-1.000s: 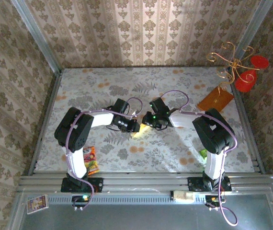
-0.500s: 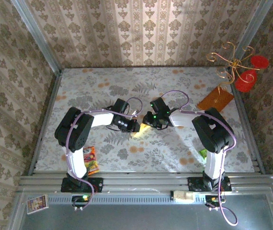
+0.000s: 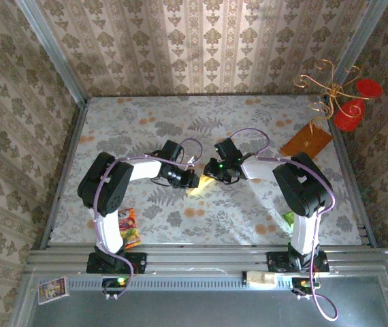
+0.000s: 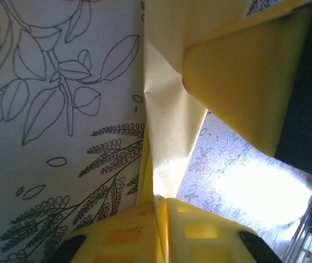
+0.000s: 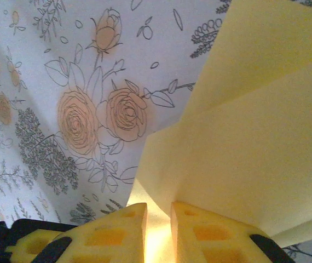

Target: Fold a paper plane with a square sheet of paper (pick it up from the middle)

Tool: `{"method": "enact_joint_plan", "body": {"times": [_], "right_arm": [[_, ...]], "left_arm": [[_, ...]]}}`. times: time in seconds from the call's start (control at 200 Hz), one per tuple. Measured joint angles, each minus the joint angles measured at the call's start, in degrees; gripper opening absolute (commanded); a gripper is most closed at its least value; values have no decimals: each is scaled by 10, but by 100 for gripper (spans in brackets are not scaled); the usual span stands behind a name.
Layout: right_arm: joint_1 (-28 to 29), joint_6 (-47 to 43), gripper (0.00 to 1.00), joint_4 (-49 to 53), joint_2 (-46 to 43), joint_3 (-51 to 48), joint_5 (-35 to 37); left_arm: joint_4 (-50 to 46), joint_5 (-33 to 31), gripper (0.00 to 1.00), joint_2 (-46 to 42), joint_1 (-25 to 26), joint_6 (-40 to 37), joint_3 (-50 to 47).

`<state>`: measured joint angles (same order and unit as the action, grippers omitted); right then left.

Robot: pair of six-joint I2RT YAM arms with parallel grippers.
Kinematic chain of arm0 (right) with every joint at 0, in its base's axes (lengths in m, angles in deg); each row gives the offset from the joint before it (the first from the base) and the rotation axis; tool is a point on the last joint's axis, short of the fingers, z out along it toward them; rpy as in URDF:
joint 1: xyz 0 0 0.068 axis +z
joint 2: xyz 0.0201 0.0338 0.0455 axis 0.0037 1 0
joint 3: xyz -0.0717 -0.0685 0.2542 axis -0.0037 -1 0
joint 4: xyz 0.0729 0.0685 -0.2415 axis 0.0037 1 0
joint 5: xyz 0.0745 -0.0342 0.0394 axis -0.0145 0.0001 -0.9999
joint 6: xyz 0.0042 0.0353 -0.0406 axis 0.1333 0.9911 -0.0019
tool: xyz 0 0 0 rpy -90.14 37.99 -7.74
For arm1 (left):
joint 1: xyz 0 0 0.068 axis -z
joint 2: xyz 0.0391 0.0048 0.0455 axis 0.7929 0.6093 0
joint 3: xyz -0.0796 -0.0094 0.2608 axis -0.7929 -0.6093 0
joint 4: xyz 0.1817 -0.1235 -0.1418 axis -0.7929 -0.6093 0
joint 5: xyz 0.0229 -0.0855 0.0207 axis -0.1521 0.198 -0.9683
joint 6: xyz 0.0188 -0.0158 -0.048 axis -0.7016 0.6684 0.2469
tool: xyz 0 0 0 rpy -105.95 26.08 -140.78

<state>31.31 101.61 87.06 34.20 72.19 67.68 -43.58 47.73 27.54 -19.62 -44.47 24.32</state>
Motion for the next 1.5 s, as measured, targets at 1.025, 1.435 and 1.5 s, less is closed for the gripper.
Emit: {"method": "enact_joint_plan", "body": {"times": [1.025,1.435,1.5], "right_arm": [[-19,-81,20,-1,18,11,-54],[-23,-81,20,7,19,15,-63],[-23,-81,20,8,19,15,-64]], "left_arm": [[-49,-82,32,-139,-4,-4,-29],[24,-79,17,-89,49,20,-17],[29,-76,16,-79,49,22,-17]]}}
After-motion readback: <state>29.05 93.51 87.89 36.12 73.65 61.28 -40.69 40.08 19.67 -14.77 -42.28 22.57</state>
